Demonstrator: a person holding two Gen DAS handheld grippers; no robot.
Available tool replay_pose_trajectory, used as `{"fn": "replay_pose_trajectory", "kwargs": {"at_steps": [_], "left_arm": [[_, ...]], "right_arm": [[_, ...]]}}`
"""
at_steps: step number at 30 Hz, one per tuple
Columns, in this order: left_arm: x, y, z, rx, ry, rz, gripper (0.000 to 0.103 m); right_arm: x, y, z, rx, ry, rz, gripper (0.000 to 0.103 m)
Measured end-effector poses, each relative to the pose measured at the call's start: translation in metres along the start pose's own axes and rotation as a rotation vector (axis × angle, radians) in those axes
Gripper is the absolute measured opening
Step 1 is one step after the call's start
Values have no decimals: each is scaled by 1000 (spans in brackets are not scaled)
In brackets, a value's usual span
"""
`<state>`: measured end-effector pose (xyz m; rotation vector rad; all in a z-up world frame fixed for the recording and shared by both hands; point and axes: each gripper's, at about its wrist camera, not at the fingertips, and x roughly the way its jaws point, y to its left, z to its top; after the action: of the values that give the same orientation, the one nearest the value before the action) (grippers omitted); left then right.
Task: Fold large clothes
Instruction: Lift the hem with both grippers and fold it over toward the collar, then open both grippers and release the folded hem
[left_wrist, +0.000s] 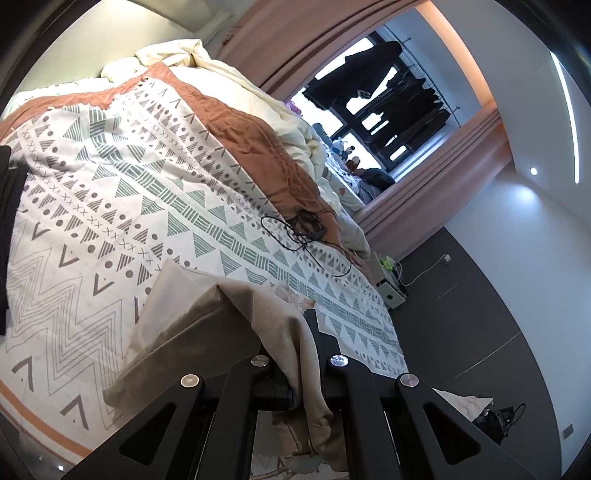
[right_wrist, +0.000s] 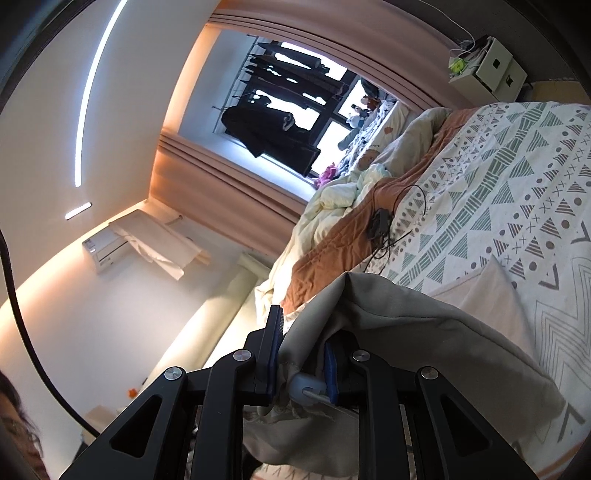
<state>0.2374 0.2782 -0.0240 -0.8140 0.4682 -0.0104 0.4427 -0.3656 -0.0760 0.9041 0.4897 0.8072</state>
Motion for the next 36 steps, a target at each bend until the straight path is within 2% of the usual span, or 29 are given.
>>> {"fn": "replay_pose_trajectory", "kwargs": {"at_steps": [8, 10, 14, 24, 28, 30, 31, 32, 33, 35, 36], "left_arm": [[66, 12, 31, -11, 22, 44, 4], [87, 16, 37, 4, 30, 80, 4], [126, 35, 46, -11, 63, 104, 4], [211, 90, 39, -58, 153, 197, 4], [237, 111, 33, -99, 191, 216, 4], [248, 118, 30, -108, 206, 221, 4], [253, 119, 28, -101, 216, 223, 5], [257, 121, 27, -100, 228, 222, 11], [261, 124, 26, -109, 241, 216, 15], [265, 129, 24, -142, 255, 190, 39], [263, 130, 24, -152, 249, 177, 44]], "right_arm": [[53, -23, 27, -5, -11, -80, 21], [67, -34, 31, 2, -7, -101, 21], [91, -60, 36, 27, 12, -137, 21], [130, -118, 25, 59, 54, -250, 21], [141, -127, 23, 28, 72, -289, 22], [146, -126, 21, 5, 88, -307, 39], [149, -124, 20, 3, 97, -313, 58], [150, -122, 18, 3, 101, -319, 68], [150, -120, 17, -4, 100, -333, 69], [149, -112, 15, -33, 109, -366, 69], [149, -109, 14, -43, 113, -382, 69]]}}
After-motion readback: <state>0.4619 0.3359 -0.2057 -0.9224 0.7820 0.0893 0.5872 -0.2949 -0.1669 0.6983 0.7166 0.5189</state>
